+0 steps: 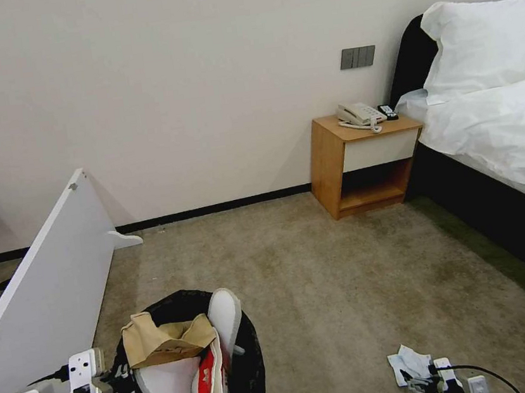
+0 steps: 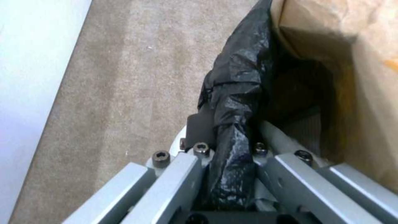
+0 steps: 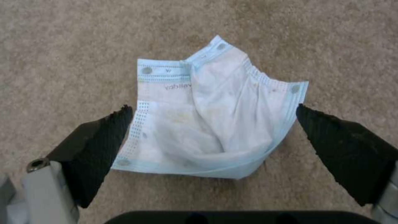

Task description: Pick up the trash bin, then pick up the garbage from the floor and place it into the trash bin.

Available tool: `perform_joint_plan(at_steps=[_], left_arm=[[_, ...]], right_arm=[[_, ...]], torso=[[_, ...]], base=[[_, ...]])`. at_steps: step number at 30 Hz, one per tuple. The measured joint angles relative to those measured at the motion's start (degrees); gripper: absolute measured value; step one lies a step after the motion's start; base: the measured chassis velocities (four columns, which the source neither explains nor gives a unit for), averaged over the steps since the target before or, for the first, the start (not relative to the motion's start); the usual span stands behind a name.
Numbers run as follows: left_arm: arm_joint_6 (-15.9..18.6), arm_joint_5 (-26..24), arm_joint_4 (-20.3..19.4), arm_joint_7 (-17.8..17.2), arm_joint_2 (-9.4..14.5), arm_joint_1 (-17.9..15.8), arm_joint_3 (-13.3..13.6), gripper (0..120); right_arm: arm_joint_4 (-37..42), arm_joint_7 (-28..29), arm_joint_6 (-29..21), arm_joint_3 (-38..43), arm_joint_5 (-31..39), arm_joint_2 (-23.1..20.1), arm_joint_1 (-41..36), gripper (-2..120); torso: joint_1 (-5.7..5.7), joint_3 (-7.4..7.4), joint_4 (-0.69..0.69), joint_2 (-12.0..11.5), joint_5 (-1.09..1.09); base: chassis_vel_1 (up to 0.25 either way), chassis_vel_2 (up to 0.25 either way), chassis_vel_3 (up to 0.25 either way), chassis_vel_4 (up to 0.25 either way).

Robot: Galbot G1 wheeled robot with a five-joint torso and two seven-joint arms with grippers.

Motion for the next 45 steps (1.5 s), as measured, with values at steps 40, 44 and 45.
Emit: perform_joint_plan(at_steps=[40,44,45], left_arm=[[0.0,-0.41,0.0,-0.12,0.09,-0.16,-0.04,1],[0.0,-0.42,0.0,-0.14,0.08,-0.17,-0.02,1],[0.0,-0.42,0.0,-0.14,0.08,-0.18,-0.01,1]], right_arm=[[-4.41,-1.8,0.03,0.25,-0.67,-0.16,1.85,0],[-4.35,-1.83,0.03,0.43,-0.66,-0.39,1.69,0],[-3.96,-1.86,0.03,0.69,-0.66,-0.67,1.37,0]], torso=[[0.0,0.0,0.0,0.0,0.01],[0.0,0.0,0.0,0.0,0.0],[0.0,0.0,0.0,0.0,0.01]], base=[[0.0,0.0,0.0,0.0],[0.0,0.0,0.0,0.0],[0.0,0.0,0.0,0.0]])
